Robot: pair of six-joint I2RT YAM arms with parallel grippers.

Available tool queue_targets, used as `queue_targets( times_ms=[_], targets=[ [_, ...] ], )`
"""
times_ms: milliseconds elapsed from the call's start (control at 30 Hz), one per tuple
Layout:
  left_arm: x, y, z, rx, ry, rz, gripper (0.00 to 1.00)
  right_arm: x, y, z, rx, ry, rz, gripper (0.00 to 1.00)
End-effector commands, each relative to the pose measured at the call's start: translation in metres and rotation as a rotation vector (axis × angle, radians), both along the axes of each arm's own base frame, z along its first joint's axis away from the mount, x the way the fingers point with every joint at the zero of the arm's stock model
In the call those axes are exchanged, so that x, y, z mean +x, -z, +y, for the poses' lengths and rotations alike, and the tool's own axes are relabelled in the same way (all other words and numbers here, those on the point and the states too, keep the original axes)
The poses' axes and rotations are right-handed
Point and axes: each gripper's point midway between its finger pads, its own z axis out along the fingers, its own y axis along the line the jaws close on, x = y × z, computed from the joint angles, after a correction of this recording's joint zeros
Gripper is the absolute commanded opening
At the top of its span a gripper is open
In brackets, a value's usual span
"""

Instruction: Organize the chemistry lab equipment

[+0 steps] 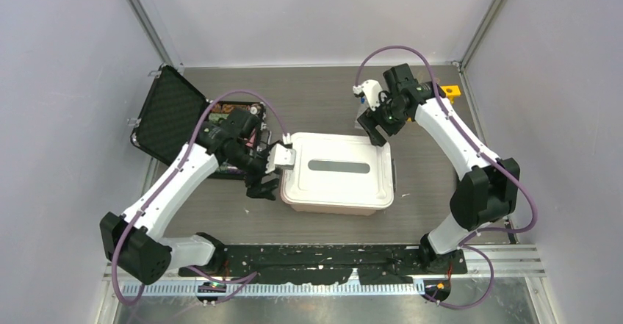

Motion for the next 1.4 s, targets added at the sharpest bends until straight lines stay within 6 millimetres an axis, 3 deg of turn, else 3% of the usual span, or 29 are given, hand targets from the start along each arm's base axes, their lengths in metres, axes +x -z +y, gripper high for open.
queue_targets(
  times_ms=[0, 133, 233, 367, 567, 700, 833, 933, 1033, 1100, 1200, 1367],
  targets=[
    [0.024, -0.035, -0.011, -0.147, -0.125, -0.063, 0.74, 0.018, -0.017, 0.029, 0.094, -0.037, -0.071, 0.85],
    [0.046, -0.056, -0.025, -0.237, -0.215, -0.126, 0.67, 0.020, -0.016, 0.035, 0.102, -0.059, -0.074, 0.87],
    [0.059, -0.058, -0.040, -0.248, -0.236, -0.182, 0.64, 0.023, -0.012, 0.037, 0.099, -0.063, -0.065, 0.87],
    [0.066, -0.035, -0.049, -0.174, -0.237, -0.179, 0.63, 0.025, -0.017, 0.040, 0.111, -0.065, -0.071, 0.90],
    [0.062, 0.024, -0.026, 0.033, -0.227, -0.162, 0.54, 0.024, -0.040, 0.035, 0.145, -0.038, -0.111, 0.96],
    [0.053, 0.044, -0.019, 0.119, -0.179, -0.188, 0.55, 0.016, -0.055, 0.027, 0.258, 0.026, -0.073, 0.99],
    [0.056, 0.032, -0.022, 0.102, -0.219, -0.192, 0.71, 0.006, -0.061, 0.010, 0.380, 0.131, 0.014, 0.98],
    [0.065, -0.004, -0.024, 0.002, -0.359, -0.205, 0.86, 0.001, -0.069, -0.010, 0.455, 0.220, 0.040, 0.95],
    [0.075, -0.041, -0.017, -0.174, -0.553, -0.140, 0.99, -0.015, -0.069, -0.014, 0.571, 0.266, 0.115, 0.95],
    [0.080, -0.054, -0.008, -0.287, -0.649, -0.071, 1.00, -0.026, -0.062, -0.018, 0.621, 0.306, 0.159, 0.95],
    [0.081, -0.054, 0.007, -0.351, -0.770, 0.045, 0.99, -0.040, -0.048, -0.017, 0.671, 0.337, 0.214, 0.95],
    [0.071, -0.029, 0.019, -0.335, -0.956, 0.383, 1.00, -0.063, -0.021, -0.011, 0.705, 0.361, 0.304, 0.95]
  ],
)
